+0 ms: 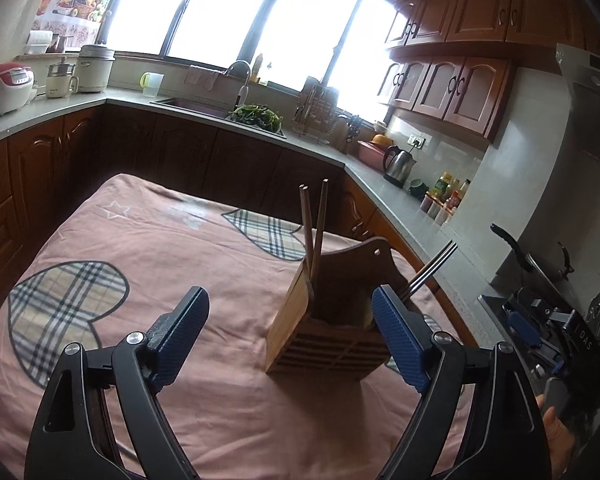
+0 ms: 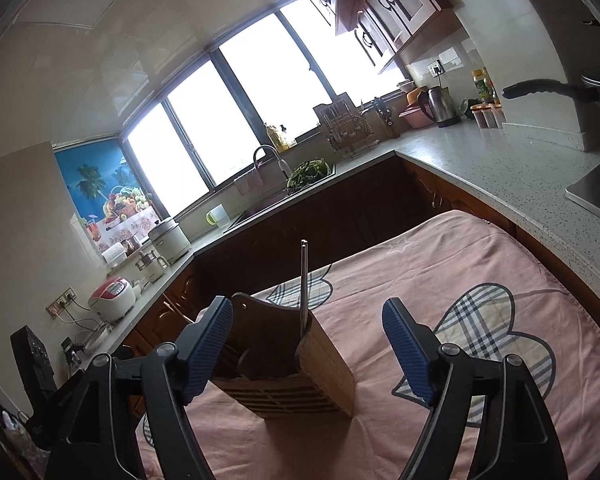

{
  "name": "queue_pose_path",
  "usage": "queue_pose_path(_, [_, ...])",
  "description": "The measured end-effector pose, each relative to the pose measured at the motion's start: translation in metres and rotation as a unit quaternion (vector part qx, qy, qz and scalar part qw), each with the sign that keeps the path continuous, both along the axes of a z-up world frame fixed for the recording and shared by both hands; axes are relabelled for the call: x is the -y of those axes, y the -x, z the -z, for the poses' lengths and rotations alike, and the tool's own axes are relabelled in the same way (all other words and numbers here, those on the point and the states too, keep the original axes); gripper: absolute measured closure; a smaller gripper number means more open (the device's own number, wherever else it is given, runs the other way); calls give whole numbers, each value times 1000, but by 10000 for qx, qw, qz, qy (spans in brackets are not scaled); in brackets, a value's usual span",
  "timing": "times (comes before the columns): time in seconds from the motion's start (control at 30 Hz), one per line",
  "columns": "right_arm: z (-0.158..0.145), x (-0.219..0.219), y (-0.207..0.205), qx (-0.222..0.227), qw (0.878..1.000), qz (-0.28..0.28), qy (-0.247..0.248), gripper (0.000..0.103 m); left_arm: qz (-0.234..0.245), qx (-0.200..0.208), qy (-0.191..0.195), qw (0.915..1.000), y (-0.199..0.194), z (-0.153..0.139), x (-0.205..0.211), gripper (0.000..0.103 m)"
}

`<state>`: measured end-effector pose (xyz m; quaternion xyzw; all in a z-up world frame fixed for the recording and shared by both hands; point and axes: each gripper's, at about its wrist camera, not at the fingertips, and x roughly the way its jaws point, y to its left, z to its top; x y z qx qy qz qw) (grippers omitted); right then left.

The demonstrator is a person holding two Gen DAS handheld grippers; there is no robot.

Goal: Organize utensils
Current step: 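Withdraw both open tools back toward the remaining utensils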

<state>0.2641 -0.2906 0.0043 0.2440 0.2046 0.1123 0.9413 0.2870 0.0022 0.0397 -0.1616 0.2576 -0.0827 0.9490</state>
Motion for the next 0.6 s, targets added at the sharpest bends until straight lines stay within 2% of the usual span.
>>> queue_pose_path(0.17, [5,-2,31,-127,9999,3,35,23,101,-377,-186,9991,30,10,-3,17])
queue_pose_path(0.43, [11,-3,77,-348,9994,-49,63,23,233,-710,-552,9957,74,15,-3,16])
queue_pose_path(0.6, [16,-4,105,-468,9989,-59,49,23,295,-872,-608,9939,96,23,-2,15])
